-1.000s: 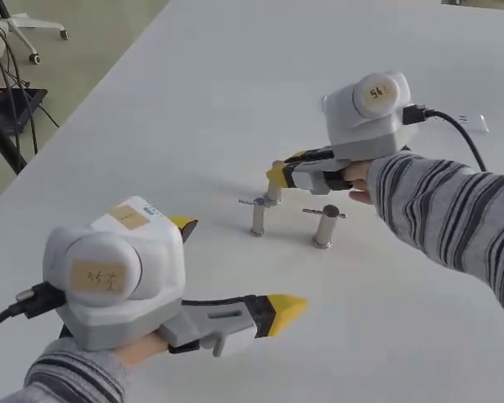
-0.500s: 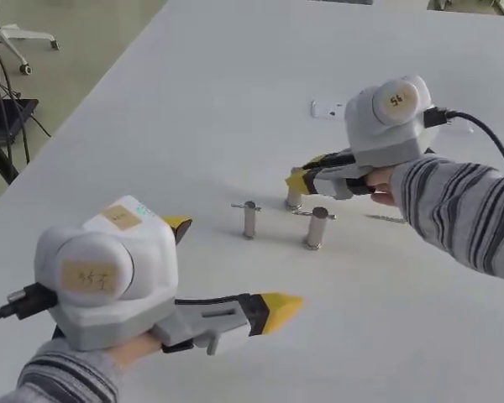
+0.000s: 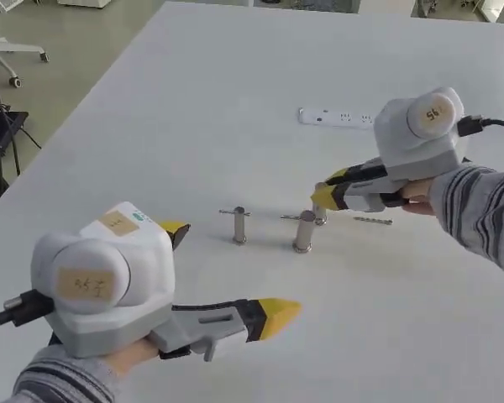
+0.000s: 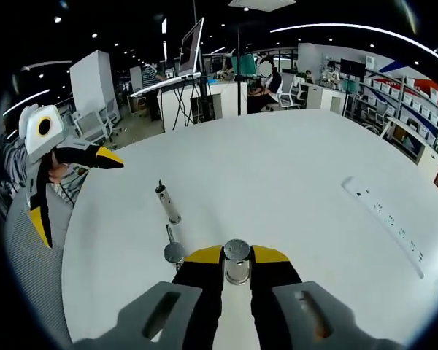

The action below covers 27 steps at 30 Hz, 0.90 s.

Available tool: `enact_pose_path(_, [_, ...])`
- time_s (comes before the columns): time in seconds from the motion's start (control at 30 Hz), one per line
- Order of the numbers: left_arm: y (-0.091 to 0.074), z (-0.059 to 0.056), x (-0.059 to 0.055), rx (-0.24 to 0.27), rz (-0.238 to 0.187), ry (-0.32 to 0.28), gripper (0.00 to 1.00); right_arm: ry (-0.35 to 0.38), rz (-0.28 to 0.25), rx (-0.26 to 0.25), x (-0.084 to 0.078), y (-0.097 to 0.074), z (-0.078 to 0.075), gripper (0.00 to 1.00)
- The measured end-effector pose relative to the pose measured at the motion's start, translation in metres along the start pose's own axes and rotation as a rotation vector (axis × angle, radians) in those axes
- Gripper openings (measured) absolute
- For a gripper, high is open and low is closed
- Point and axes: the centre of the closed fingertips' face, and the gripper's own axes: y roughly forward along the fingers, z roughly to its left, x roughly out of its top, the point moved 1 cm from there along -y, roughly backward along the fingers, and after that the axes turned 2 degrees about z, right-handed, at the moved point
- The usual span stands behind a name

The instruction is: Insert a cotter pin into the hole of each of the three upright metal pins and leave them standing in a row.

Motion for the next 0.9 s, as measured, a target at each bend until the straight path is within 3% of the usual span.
enact_pose_path(0.43, [-0.002, -0.004, 0.004, -0.004, -0.002, 0.017, 0.95, -0.013, 0.008, 0.030, -0.022, -0.027, 0.011, 0.08])
enact_pose_path(0.9, [-0.009, -0.004, 0.003, 0.008, 0.000, 0.014, 0.95, -0.042, 0.007, 0.078, -0.032, -0.039, 0.038, 0.08])
